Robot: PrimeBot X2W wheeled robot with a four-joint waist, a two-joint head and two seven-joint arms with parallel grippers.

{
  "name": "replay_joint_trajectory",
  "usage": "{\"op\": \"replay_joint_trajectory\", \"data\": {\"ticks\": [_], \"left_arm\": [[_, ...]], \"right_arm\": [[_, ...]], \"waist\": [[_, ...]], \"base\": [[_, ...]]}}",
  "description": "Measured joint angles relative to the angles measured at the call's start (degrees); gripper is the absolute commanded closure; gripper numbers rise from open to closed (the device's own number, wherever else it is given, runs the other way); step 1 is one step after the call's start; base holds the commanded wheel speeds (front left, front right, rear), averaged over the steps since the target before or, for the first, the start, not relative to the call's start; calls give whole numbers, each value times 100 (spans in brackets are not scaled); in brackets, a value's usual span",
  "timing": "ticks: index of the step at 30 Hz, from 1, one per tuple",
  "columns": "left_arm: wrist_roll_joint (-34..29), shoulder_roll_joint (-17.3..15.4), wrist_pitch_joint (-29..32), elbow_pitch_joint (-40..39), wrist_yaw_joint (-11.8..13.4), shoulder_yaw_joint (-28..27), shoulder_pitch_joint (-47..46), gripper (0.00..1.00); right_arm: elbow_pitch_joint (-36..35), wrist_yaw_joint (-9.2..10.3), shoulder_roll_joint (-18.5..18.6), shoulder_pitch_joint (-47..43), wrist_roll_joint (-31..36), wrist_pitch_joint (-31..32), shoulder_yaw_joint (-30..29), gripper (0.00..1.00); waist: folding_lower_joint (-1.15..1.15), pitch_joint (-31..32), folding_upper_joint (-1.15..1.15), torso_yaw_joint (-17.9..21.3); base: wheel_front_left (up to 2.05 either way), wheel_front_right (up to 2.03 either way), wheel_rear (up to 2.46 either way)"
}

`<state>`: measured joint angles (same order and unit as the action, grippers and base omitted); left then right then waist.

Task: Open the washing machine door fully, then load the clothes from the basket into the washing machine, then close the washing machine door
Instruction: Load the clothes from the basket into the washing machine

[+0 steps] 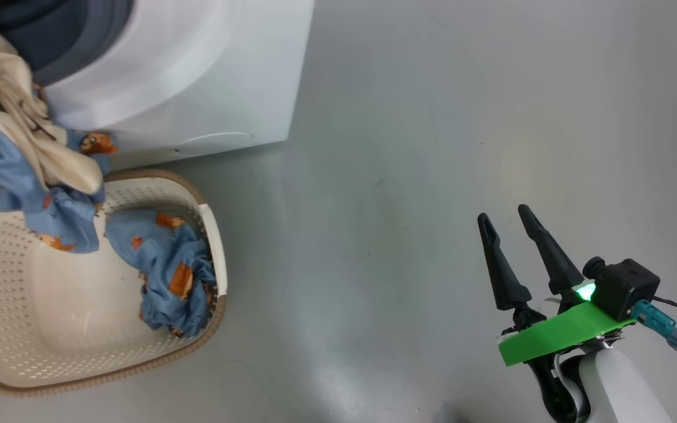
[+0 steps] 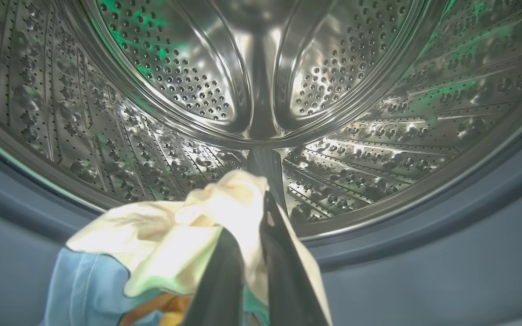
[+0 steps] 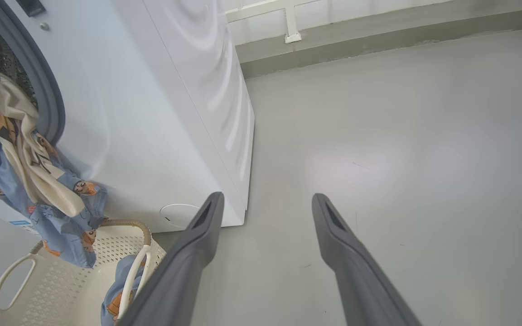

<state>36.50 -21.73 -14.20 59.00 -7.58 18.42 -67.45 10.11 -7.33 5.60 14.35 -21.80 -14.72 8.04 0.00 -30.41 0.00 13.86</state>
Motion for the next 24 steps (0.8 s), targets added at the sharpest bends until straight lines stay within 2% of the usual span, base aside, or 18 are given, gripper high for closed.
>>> {"op": "replay_joint_trajectory", "data": {"ticks": [6,10,14,18,21,24], "left_arm": [[57,-168,7,260,0,267,-460,100],[-49,-280,-1,53,0,200,-711,100],[-423,-449,-24,-797,85,-344,-917,100],[-857,-424,-48,-1458,134,-886,-877,100],[-1074,-353,-51,-1437,120,-1058,-734,100],[-1134,-219,-49,-1016,71,-1066,-558,100]], "right_arm": [[-21,0,-42,15,0,0,41,0],[-38,0,-62,28,0,0,36,0],[-86,0,-81,141,0,0,24,0],[-86,0,-109,154,1,0,24,0],[-80,0,-131,206,5,0,30,0],[-78,0,-151,227,5,0,46,0]], "waist": [[0,-167,0,131],[0,-243,0,156],[0,-349,0,160],[0,-424,0,151],[0,-444,0,133],[0,-442,0,120]], "base": [[0,0,0],[0,0,0],[0,0,0],[0,0,0],[0,0,0],[0,0,0]]}}
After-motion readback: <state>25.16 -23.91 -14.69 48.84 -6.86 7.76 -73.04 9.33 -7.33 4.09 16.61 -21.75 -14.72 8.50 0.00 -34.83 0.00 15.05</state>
